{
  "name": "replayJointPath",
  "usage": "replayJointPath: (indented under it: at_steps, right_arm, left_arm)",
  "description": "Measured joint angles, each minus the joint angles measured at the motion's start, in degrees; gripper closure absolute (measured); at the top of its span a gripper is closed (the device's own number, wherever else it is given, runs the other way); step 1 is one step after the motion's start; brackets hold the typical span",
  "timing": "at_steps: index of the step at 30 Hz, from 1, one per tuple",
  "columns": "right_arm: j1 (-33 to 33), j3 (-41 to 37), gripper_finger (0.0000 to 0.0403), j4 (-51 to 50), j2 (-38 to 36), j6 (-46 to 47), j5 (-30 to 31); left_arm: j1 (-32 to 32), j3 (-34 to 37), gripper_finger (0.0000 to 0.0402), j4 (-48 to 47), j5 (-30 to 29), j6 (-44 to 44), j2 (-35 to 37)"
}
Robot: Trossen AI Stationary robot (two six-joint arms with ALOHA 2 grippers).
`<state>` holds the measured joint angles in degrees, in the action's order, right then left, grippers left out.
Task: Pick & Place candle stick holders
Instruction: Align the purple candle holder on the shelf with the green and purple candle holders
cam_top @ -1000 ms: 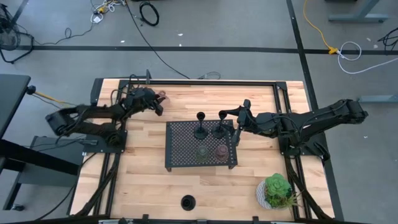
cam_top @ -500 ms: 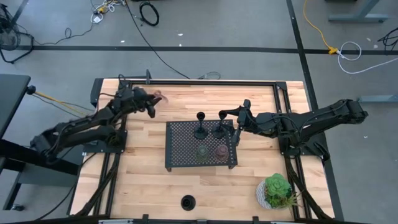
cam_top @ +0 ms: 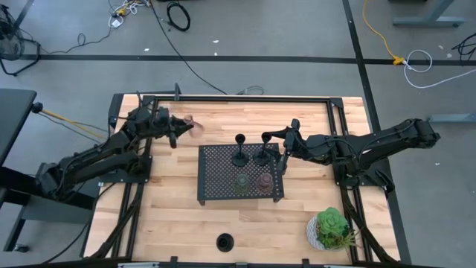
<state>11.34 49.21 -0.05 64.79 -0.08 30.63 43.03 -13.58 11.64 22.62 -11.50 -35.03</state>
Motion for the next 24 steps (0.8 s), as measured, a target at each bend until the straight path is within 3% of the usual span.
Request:
replayJointPath:
  at_steps: [15, 24]
  right_arm:
    - [0.0, 0.0, 0.0148, 0.0, 0.0, 0.0, 0.0]
    - [0.0, 0.0, 0.0148, 0.5, 0.0, 0.0, 0.0]
  left_arm:
    - [-0.2, 0.0, 0.0306, 0.9, 20.9, -11.2, 3.4]
    - [-2.5, 0.0, 0.0306, 2.3, 23.8, -13.8, 3.4]
